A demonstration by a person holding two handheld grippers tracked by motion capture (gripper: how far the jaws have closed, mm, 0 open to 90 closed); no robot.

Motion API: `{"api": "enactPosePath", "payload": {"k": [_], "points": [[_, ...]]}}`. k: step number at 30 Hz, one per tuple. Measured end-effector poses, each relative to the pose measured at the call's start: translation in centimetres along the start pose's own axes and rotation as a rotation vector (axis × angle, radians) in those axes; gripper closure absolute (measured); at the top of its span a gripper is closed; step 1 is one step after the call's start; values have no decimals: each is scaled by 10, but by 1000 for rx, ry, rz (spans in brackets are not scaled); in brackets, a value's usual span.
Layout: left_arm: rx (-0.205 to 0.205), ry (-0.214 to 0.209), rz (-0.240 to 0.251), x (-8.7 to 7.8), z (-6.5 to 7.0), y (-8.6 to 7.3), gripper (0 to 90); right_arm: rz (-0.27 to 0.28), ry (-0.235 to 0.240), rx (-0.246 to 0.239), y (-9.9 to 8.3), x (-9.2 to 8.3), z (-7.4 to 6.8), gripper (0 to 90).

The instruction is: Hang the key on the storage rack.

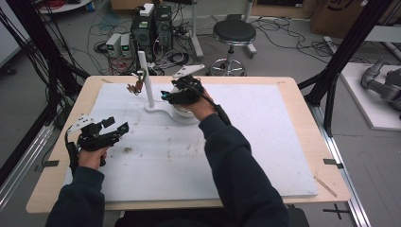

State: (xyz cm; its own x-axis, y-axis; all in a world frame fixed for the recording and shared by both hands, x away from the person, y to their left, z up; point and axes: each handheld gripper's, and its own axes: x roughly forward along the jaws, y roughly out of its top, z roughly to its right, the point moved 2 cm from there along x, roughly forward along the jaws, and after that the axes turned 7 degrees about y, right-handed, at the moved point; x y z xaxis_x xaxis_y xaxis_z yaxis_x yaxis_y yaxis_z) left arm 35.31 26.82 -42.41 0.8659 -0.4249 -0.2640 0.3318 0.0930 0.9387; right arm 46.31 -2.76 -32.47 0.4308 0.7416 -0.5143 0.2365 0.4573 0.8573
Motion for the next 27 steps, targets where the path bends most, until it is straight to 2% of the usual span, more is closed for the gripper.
{"api": "enactPosePath", "payload": {"k": [1,2,6,7,9,10,12,17,22,27], "points": [[0,-4,0,0,0,0,244,-21,17,6,-7,-7,5,375],[3,-5,0,1,1,0,244,-8,23,20,-14,-15,8,377],[21,-32,2,2,6,0,243,54,25,19,-45,-52,21,342],[22,-34,0,3,7,-1,240,26,20,41,-53,-62,26,315],[21,-41,2,5,9,-1,228,45,20,46,-67,-77,29,312],[22,-45,0,5,10,-1,227,24,18,54,-74,-84,30,302],[30,-54,0,6,12,-1,222,24,1,47,-90,-99,30,279],[33,-61,1,8,15,0,222,18,-41,69,-136,-131,31,224],[56,-76,-18,12,22,0,222,26,-71,148,-169,-151,35,219],[66,-81,-25,13,26,-1,222,1,-147,201,-196,-169,41,219]]}}
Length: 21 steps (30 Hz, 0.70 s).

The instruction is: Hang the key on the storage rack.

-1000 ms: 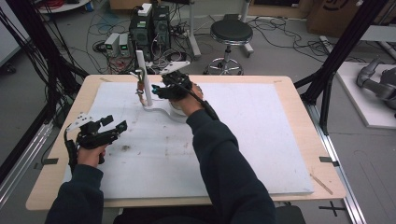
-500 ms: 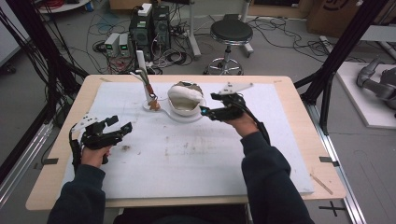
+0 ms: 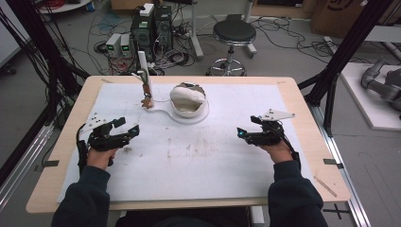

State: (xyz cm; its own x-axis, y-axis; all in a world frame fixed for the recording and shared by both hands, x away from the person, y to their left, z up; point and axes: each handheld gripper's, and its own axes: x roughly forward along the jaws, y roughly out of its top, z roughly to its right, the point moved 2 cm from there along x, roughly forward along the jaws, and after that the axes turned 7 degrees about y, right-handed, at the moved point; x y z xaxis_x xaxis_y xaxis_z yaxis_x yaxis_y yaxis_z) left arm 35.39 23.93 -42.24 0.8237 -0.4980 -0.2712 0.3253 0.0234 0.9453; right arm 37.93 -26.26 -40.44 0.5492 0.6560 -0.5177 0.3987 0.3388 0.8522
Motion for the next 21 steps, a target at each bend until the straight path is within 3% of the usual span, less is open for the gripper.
{"api": "enactPosePath", "payload": {"k": [4,12,21], "points": [[3,1,5,0,2,1,222,23,-45,31,-16,-12,4,219],[6,-1,6,1,5,1,222,41,-128,12,-27,-34,10,219],[1,1,10,-1,4,1,222,13,-162,7,-34,-38,11,219]]}}
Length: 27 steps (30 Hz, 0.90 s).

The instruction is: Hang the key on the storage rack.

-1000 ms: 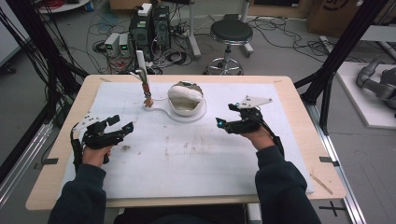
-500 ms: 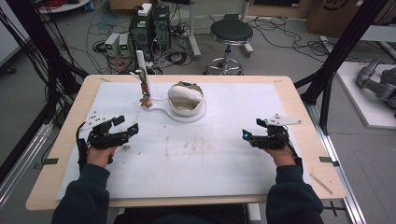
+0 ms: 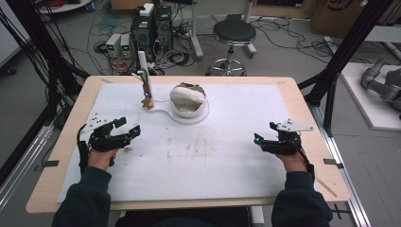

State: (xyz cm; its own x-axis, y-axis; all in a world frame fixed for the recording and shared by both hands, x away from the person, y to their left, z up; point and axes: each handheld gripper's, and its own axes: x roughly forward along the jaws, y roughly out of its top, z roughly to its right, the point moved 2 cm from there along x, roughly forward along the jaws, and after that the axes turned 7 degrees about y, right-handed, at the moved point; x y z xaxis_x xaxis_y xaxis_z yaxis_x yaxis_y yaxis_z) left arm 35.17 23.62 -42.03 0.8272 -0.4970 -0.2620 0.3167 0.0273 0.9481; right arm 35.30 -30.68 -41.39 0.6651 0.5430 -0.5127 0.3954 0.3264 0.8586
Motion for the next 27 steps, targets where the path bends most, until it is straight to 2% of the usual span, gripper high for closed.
{"api": "enactPosePath", "payload": {"k": [19,27], "points": [[4,-3,0,-1,-1,0,222,5,-10,3,-1,-1,-1,219],[-2,2,-3,0,-1,-1,222,-1,0,5,-2,2,0,219]]}}
